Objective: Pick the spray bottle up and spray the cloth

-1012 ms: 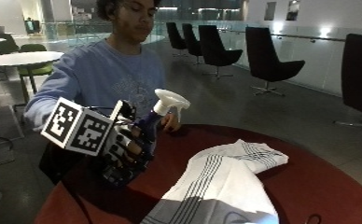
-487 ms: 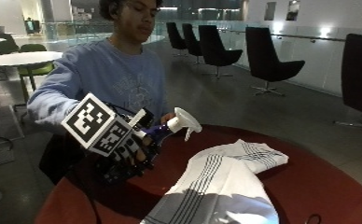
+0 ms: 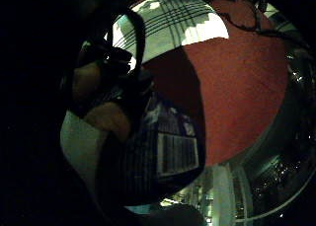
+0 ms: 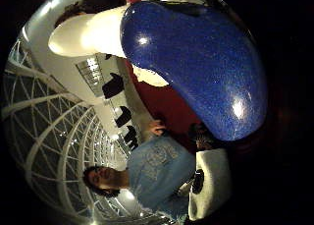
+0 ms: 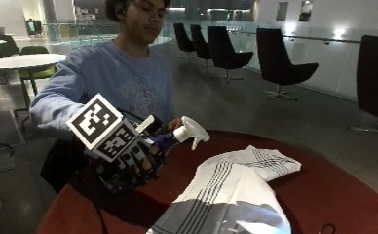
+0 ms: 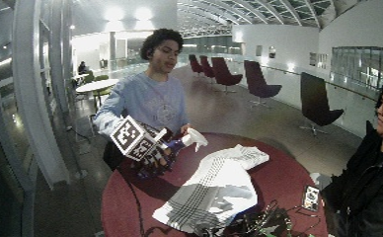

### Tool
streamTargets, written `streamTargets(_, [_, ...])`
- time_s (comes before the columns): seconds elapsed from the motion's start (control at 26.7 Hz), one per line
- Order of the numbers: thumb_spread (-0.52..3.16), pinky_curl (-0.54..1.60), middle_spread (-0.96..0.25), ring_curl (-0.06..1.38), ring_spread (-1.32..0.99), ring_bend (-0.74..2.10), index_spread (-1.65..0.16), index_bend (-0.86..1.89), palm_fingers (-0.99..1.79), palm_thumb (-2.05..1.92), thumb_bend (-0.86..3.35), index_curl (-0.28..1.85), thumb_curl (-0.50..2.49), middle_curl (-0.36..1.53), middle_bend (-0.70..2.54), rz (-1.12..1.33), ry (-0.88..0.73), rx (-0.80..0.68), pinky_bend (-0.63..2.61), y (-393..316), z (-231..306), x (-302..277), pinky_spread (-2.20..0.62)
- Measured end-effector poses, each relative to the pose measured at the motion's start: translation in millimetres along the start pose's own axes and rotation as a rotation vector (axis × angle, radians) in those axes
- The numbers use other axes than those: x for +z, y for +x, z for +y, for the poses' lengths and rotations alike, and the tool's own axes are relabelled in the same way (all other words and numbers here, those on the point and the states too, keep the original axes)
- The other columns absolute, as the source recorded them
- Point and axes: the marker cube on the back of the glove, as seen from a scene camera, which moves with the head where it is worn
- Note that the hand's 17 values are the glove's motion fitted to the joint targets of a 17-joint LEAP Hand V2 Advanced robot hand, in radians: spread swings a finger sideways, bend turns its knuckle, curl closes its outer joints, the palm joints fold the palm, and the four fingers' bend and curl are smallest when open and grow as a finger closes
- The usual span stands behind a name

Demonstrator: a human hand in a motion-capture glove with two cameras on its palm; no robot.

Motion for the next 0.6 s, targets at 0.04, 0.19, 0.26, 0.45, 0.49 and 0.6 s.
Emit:
streamTargets(0.04, [0.77,0.36,-0.01,0.35,0.13,0.51,-0.26,0.11,0.79,1.05,-0.01,0.22,0.73,0.40,0.24,0.001,0.005,0.003,0.43,-0.1,-0.1,-0.6,0.31])
streamTargets(0.19, [0.76,0.36,-0.01,0.35,0.13,0.51,-0.26,0.10,0.82,1.06,-0.01,0.22,0.75,0.40,0.24,0.010,0.025,0.015,0.43,0.3,0.4,-3.7,0.30])
streamTargets(0.26, [0.76,0.36,-0.01,0.35,0.12,0.51,-0.26,0.10,0.82,1.06,-0.01,0.22,0.75,0.40,0.24,0.023,0.033,0.023,0.43,1.0,1.1,-4.2,0.30])
streamTargets(0.45, [0.75,0.36,-0.01,0.36,0.11,0.51,-0.25,0.10,0.84,1.05,-0.02,0.22,0.77,0.41,0.23,0.054,0.052,0.046,0.42,2.6,1.9,-4.1,0.29])
streamTargets(0.49, [0.75,0.36,-0.01,0.36,0.11,0.51,-0.25,0.10,0.85,1.05,-0.02,0.22,0.77,0.41,0.23,0.058,0.053,0.049,0.42,2.8,2.0,-4.1,0.29])
streamTargets(0.6, [0.74,0.36,-0.01,0.36,0.10,0.51,-0.24,0.09,0.85,1.05,-0.02,0.22,0.78,0.41,0.23,0.065,0.058,0.053,0.42,2.8,2.1,-4.4,0.28])
